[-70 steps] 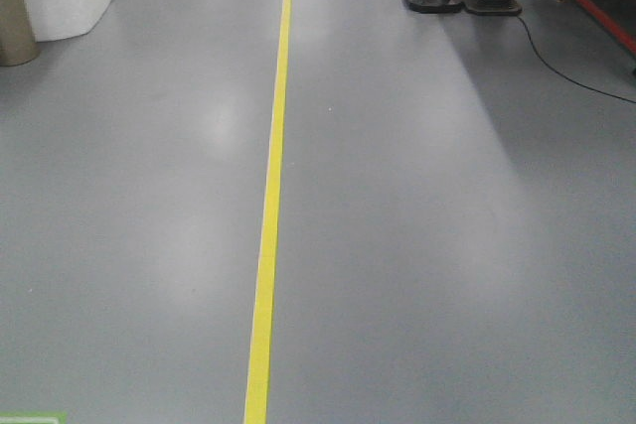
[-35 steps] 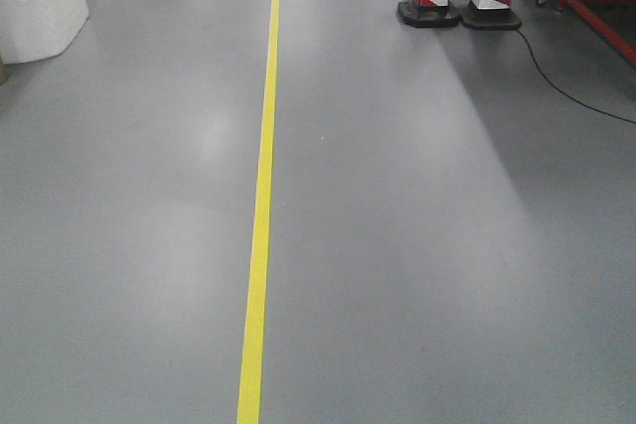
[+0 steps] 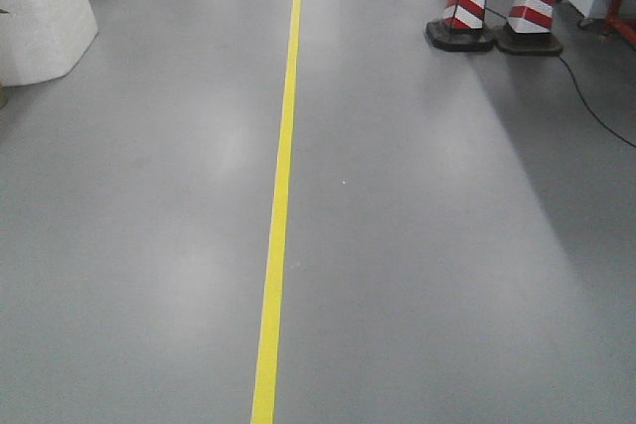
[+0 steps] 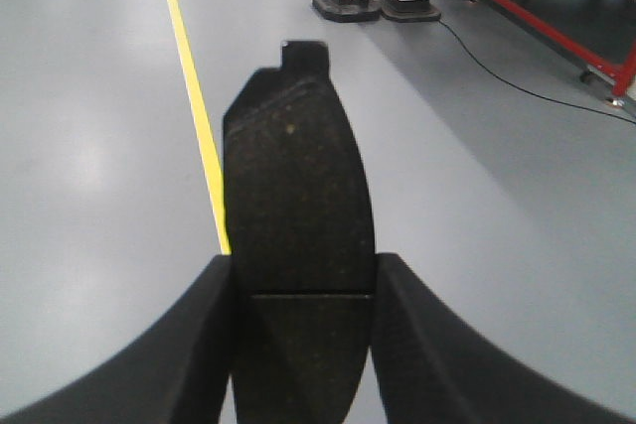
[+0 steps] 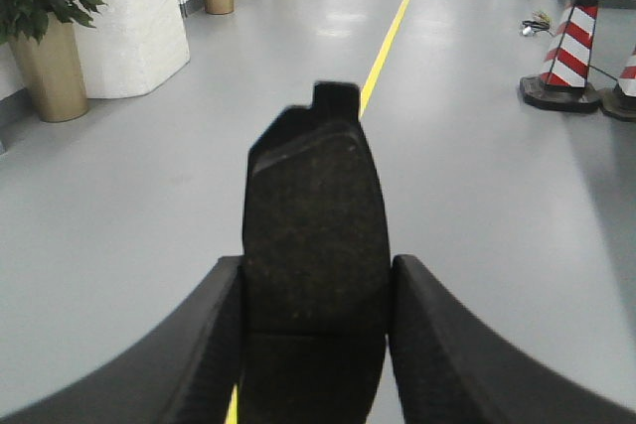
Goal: Move and align brake pads A on conveyor
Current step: 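Drive along the yellow floor line past the striped cones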
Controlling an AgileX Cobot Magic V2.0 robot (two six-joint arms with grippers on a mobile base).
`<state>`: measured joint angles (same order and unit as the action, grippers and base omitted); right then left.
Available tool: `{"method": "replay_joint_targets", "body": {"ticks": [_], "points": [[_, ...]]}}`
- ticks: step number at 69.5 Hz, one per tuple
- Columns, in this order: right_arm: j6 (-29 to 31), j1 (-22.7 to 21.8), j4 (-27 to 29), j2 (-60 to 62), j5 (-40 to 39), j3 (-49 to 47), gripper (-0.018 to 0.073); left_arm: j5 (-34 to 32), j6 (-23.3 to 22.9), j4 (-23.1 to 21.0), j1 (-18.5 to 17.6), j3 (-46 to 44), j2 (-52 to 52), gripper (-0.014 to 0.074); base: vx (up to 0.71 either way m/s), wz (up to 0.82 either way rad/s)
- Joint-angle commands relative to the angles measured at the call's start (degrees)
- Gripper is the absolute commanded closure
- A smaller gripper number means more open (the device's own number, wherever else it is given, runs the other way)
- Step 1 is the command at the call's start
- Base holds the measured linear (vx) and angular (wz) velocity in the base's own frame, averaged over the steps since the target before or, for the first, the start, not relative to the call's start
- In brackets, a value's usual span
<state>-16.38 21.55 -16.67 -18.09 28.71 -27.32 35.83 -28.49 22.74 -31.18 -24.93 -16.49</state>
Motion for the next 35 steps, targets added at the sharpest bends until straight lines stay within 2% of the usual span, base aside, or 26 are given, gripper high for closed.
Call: {"method": "replay_joint_targets", "body": {"ticks": [1,35], "points": [[0.21,-0.42,-1.22,-0.32,-5.04,-1.63,0.0564,-4.79,-0.56,1.12,-0.23,-1.66,-0.34,0.0603,0.63,0.10],[0.21,-0.42,-1.22,-0.32,-5.04,-1.63,0.0564,-4.79,-0.56,1.12,-0.23,-1.66,-0.34,0.0603,0.65,-0.02]]}}
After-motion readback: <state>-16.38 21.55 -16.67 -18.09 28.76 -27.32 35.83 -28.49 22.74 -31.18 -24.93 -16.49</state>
